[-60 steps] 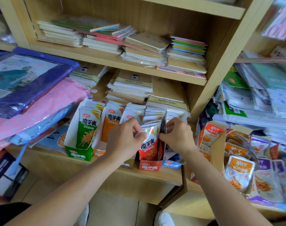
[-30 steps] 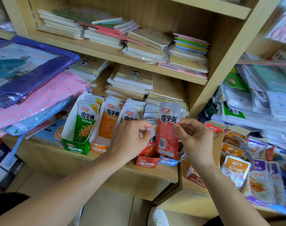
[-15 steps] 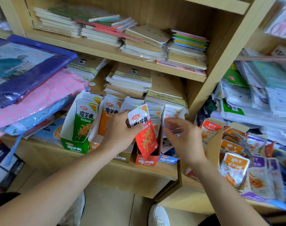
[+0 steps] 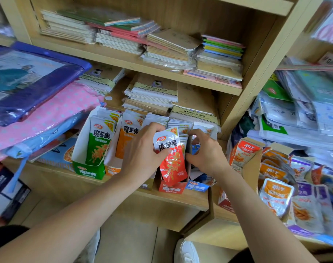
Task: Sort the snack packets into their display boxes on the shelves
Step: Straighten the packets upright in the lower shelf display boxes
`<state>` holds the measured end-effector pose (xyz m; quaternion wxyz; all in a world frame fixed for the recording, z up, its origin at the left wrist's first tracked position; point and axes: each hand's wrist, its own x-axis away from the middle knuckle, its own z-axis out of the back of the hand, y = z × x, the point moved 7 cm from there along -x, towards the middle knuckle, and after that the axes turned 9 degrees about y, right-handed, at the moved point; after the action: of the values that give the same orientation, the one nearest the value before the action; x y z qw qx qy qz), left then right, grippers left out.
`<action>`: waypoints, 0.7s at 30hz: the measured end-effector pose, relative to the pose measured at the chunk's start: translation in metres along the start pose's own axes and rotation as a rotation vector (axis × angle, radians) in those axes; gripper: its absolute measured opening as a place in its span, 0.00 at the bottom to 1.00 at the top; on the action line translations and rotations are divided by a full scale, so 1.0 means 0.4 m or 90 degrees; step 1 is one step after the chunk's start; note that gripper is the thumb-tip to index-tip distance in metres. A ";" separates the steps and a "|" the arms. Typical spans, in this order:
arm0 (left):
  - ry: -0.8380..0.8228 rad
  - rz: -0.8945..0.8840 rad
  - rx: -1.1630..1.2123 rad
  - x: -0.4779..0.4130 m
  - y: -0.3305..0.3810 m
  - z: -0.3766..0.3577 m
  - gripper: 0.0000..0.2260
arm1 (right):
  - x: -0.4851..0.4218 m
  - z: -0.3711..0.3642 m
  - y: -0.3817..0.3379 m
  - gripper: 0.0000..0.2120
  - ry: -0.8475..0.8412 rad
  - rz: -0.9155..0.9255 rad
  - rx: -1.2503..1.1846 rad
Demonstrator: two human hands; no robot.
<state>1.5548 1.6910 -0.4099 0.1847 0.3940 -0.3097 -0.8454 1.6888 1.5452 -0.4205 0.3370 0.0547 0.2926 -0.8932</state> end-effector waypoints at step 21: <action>-0.041 -0.031 -0.018 -0.001 -0.009 -0.015 0.20 | 0.002 0.001 0.008 0.13 -0.030 0.026 0.056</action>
<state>1.5595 1.6916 -0.4152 0.1595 0.3713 -0.2936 -0.8663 1.6901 1.5426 -0.4219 0.3593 0.0543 0.2436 -0.8992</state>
